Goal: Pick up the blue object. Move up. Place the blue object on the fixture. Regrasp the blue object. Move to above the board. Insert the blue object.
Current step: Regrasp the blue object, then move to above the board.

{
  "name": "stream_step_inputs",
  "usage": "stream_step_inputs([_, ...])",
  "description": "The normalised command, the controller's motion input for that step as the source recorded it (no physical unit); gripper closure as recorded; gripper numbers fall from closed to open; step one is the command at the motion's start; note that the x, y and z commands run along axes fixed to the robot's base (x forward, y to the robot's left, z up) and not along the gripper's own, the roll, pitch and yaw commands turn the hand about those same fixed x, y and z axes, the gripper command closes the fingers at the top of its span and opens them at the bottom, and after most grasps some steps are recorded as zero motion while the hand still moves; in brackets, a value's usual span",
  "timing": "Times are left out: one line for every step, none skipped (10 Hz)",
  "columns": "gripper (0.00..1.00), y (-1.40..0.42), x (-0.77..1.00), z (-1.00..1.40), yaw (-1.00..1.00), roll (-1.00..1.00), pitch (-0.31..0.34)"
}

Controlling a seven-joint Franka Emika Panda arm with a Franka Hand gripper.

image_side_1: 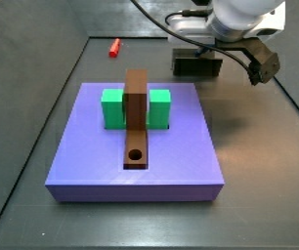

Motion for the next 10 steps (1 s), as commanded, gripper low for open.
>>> stream_step_inputs([1.00,0.00,0.00,0.00,0.00,0.00,0.000])
stream_step_inputs([1.00,0.00,0.00,0.00,0.00,0.00,0.000])
stream_step_inputs([1.00,0.00,0.00,0.00,0.00,0.00,0.000])
stream_step_inputs([1.00,0.00,0.00,1.40,0.00,0.00,0.000])
stream_step_inputs([1.00,0.01,0.01,1.40,0.01,-0.02,0.009])
stream_step_inputs([1.00,0.02,-0.01,1.40,0.01,-0.06,0.010])
stream_step_inputs([1.00,0.03,0.00,1.40,0.01,-0.03,0.018])
stream_step_inputs([1.00,0.01,0.01,1.40,0.00,-0.01,0.040])
stream_step_inputs([1.00,0.00,0.02,1.40,0.00,-0.02,0.062])
stream_step_inputs([1.00,0.00,0.03,1.40,0.00,-0.02,0.078])
